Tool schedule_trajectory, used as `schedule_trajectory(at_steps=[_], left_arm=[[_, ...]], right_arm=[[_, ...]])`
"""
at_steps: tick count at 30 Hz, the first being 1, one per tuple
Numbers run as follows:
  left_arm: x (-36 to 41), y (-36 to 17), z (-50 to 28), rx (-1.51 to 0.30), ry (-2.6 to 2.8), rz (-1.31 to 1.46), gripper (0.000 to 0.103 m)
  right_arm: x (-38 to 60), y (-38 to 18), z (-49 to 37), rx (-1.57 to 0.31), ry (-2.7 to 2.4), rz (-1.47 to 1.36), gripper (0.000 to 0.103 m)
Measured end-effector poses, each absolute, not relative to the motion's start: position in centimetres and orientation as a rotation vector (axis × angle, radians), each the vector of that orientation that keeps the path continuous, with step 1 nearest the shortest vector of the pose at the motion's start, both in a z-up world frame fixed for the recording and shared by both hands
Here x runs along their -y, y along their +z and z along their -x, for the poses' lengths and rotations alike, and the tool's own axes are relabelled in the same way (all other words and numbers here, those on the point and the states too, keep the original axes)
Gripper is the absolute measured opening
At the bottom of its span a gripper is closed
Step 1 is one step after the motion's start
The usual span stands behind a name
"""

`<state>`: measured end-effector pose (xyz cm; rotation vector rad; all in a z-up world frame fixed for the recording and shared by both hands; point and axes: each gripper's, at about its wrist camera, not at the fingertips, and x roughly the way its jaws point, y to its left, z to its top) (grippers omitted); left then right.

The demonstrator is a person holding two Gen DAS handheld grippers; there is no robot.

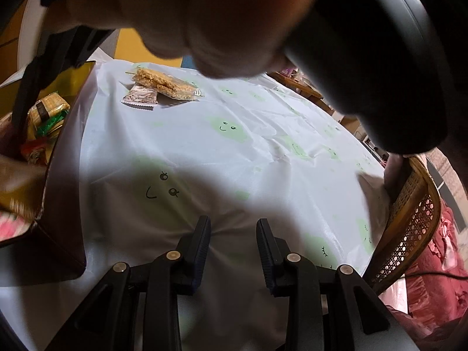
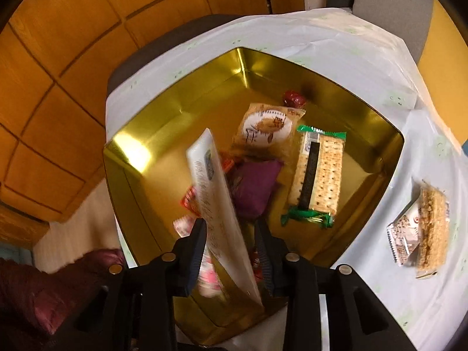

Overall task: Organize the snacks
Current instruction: 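Open the right tool to drop the milk sachet into the gold tray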

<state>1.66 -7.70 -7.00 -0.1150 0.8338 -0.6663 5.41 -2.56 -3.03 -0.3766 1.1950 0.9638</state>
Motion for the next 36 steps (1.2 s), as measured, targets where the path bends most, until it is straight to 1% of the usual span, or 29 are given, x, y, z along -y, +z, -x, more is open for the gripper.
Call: schedule_trajectory(at_steps=[4,11,26,36], left_arm=[[7.7,-7.0,-1.6,-0.834,-0.666,0.116,0.033],[7.9,-7.0,-1.6,-0.834,-0.663,0.112,0.033],[8.4,-7.1,-1.6,-0.833,-0.647,0.08,0.033],[8.7,-7.1,-1.5,-0.834,-0.632,0.054,0.033]], right_arm=[[2.2,-3.3,-4.2,-1.188,0.983,0.437,0.031],[3.6,-2.3,-4.1,-1.147,0.979,0.382,0.031],[12.1,0.2,-4.1,-1.056,0.837,0.229,0.031],[18.8,-1.5,-4.5,-1.092,0.665,0.265,0.031]])
